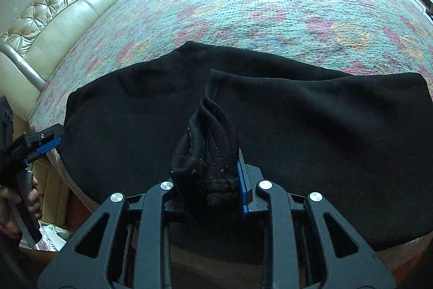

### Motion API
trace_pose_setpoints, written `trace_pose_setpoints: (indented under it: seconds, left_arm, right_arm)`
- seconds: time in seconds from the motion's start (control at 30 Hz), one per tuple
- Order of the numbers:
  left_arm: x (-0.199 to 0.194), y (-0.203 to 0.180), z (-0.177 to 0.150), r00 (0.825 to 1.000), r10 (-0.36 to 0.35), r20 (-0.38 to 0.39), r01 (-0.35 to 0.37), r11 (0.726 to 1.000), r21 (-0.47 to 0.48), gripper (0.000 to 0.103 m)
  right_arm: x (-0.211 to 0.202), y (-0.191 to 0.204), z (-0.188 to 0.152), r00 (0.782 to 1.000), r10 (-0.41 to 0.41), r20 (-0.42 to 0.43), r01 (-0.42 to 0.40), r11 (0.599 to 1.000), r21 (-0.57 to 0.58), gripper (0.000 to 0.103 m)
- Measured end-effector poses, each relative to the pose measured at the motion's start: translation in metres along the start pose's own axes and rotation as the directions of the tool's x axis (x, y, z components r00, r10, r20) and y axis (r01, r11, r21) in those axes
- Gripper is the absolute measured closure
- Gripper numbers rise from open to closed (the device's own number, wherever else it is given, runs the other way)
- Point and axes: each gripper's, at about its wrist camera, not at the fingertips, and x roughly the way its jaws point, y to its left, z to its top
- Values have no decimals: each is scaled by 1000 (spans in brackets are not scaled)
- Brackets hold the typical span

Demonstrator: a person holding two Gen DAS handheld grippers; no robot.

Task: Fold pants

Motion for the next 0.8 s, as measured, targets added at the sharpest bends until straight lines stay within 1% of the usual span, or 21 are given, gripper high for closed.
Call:
trace_pose_setpoints:
  seconds: [0.07,0.13,0.2,0.3,0.43,0.53,0.73,0.8]
  left_arm:
    - [1,1,0,1000,-3,-6,3,1000,-3,6]
    - [1,1,0,1000,-4,-9,4,1000,-3,6]
    - [1,2,1,1000,-3,-9,3,1000,-2,6]
    - [1,2,1,1000,-2,-12,2,1000,-1,6]
    - [2,2,1,1000,-3,-20,3,1000,-5,6]
    - [2,1,1,1000,-3,-19,3,1000,-5,6]
    - [2,1,2,1000,-3,-26,2,1000,-4,6]
    - [2,1,2,1000,-3,-26,3,1000,-4,6]
  right_arm:
    - [1,4,-3,1000,-11,-6,11,1000,-15,74]
    - [2,8,-5,1000,1,-15,-1,1000,-21,64]
    - [2,13,-7,1000,5,-24,-5,999,-32,60]
    - [2,24,-10,999,-20,-30,17,997,-74,58]
    - [1,34,-16,999,-23,-32,20,995,-97,48]
    - [1,42,-20,999,-42,-29,38,991,-125,44]
    - [1,53,-25,998,-52,-31,47,988,-149,34]
    - [0,57,-26,998,-58,-30,53,986,-157,33]
